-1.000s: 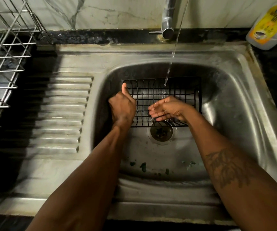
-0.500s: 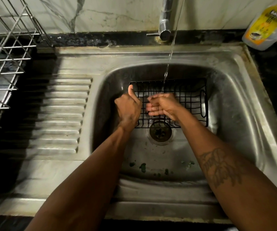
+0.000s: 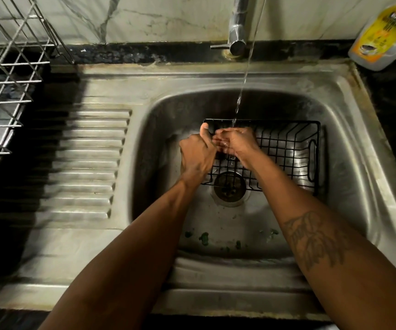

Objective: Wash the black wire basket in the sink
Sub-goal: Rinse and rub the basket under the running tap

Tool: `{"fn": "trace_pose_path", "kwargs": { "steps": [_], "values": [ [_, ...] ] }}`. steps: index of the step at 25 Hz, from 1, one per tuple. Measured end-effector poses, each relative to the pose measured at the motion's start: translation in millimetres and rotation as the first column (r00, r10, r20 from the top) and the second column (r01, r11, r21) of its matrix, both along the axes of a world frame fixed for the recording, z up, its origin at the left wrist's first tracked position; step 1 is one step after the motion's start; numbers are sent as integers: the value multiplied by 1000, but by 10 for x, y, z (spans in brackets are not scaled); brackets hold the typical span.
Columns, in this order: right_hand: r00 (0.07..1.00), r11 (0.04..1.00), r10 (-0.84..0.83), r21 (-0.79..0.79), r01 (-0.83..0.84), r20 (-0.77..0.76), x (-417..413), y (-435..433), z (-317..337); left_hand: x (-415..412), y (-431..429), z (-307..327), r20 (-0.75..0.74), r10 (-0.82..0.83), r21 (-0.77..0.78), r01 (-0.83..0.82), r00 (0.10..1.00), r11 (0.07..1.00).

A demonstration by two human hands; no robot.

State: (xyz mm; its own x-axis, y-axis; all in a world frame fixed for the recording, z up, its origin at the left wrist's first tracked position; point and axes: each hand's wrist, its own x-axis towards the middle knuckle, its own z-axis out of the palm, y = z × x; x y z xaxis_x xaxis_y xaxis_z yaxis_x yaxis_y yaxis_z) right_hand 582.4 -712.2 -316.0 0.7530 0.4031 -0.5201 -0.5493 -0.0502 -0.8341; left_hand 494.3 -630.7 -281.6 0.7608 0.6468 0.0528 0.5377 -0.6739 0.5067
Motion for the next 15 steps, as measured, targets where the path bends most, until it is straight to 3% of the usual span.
{"fn": "trace_pose_path", "kwargs": {
  "steps": [2, 5, 7, 12, 15],
  "values": [
    [1000, 1000, -8, 11, 8, -28, -51, 3, -23, 19, 34, -44, 28, 21, -34, -20, 999, 999],
    [972, 976, 211, -36, -216, -103, -90, -87, -17, -8, 13, -54, 72, 89, -54, -85, 993, 995],
    [959, 958, 267, -86, -275, -93, -46, -119, 5, -30, -26, 0, 94, 163, -73, -156, 982, 985],
    [996, 985, 20, -173, -4, 91, 107, -140, -1, -86, 218, 96, 154, 357, -214, -322, 921, 922],
    [994, 982, -95, -159, 102, 55, 232, -277, -18, -128, 359, 174, 193, 370, -190, -335, 909, 923]
  ]
}}
